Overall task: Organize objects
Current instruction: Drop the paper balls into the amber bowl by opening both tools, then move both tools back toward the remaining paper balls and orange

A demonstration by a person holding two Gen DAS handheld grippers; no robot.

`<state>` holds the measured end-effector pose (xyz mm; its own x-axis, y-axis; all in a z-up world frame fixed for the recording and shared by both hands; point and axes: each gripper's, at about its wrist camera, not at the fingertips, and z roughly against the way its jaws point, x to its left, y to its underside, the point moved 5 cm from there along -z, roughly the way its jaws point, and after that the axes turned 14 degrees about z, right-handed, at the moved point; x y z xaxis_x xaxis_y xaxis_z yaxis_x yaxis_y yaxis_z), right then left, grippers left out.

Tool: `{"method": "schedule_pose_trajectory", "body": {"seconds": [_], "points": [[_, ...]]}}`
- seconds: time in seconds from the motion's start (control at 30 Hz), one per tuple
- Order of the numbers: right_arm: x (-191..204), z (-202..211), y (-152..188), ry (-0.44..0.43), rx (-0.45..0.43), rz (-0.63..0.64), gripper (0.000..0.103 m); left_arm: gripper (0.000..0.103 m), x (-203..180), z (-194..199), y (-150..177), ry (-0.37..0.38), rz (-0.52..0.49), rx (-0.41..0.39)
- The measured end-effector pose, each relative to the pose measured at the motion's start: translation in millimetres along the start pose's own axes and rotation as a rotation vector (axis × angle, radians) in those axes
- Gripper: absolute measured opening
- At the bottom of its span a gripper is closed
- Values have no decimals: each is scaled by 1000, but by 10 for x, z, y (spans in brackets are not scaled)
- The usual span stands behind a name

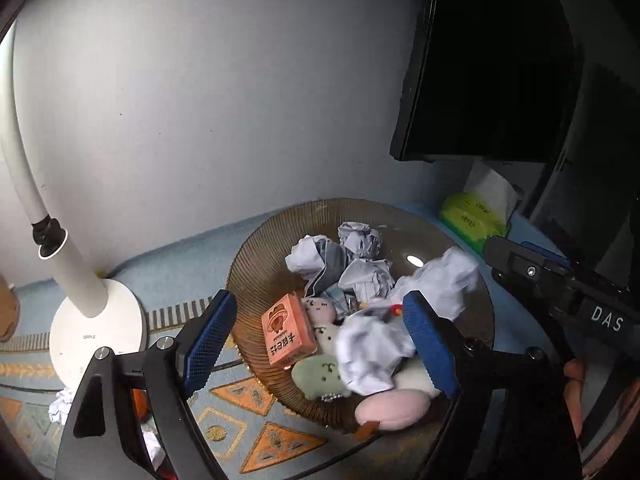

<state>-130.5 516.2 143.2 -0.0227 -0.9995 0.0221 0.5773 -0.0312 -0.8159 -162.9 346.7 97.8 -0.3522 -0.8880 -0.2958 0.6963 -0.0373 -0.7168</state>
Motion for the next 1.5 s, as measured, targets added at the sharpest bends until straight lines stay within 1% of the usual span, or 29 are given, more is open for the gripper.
{"method": "schedule_pose_trajectory", "body": {"seconds": [0.13, 0.2, 0.33, 0.43, 0.57, 0.6, 0.67, 0.7, 0.73, 0.8, 0.9, 0.97, 1.07, 1.13, 1.2, 1.23, 1.3, 1.33, 1.37, 1.43, 1.47, 1.5], "points": [[-69, 108, 250, -31, 19, -43, 78, 84, 173, 371, 83, -21, 11, -22], [-31, 222, 365, -45, 20, -52, 78, 84, 310, 607, 114, -19, 40, -35], [146, 507, 536, -79, 20, -47, 78, 84, 661, 1183, 143, -58, 94, -79], [419, 747, 599, -88, 14, -14, 78, 84, 927, 1672, 197, -114, 105, -142], [867, 1004, 607, -104, -4, 32, 78, 84, 1265, 2255, 288, -238, 88, -221], [987, 1062, 604, -102, -11, 48, 78, 84, 1348, 2383, 324, -259, 89, -235], [1235, 1163, 590, -100, -29, 87, 78, 84, 1512, 2605, 414, -278, 98, -255], [1362, 1210, 588, -98, -36, 107, 78, 87, 1592, 2678, 469, -284, 108, -258], [1483, 1248, 589, -95, -42, 126, 78, 95, 1682, 2737, 538, -287, 123, -256], [1713, 1300, 616, -100, -49, 158, 78, 101, 1862, 2799, 684, -289, 155, -253], [2000, 1291, 672, -92, -50, 211, 78, 101, 2121, 2780, 914, -305, 192, -235], [2159, 1230, 721, -96, -32, 238, 78, 101, 2281, 2653, 1077, -324, 223, -200], [2284, 1089, 841, -110, -18, 254, 78, 101, 2506, 2376, 1349, -327, 268, -156], [2319, 936, 989, -128, -4, 259, 81, 101, 2614, 2139, 1523, -323, 278, -117], [2325, 750, 1191, -145, 11, 268, 83, 101, 2674, 1941, 1669, -330, 271, -95], [2333, 647, 1302, -159, 25, 273, 83, 101, 2702, 1871, 1723, -341, 270, -91], [2327, 454, 1494, -182, 68, 275, 83, 101, 2751, 1800, 1792, -357, 298, -124], [2329, 379, 1569, -192, 81, 275, 83, 101, 2782, 1775, 1805, -375, 317, -117], [2340, 323, 1633, -197, 90, 278, 83, 101, 2780, 1765, 1794, -381, 309, -109], [2356, 217, 1732, -202, 116, 287, 83, 101, 2762, 1783, 1793, -381, 293, -128], [2368, 184, 1738, -198, 132, 297, 83, 101, 2758, 1766, 1802, -382, 288, -116], [2377, 184, 1731, -205, 123, 302, 83, 101, 2745, 1747, 1806, -381, 280, -103]]}}
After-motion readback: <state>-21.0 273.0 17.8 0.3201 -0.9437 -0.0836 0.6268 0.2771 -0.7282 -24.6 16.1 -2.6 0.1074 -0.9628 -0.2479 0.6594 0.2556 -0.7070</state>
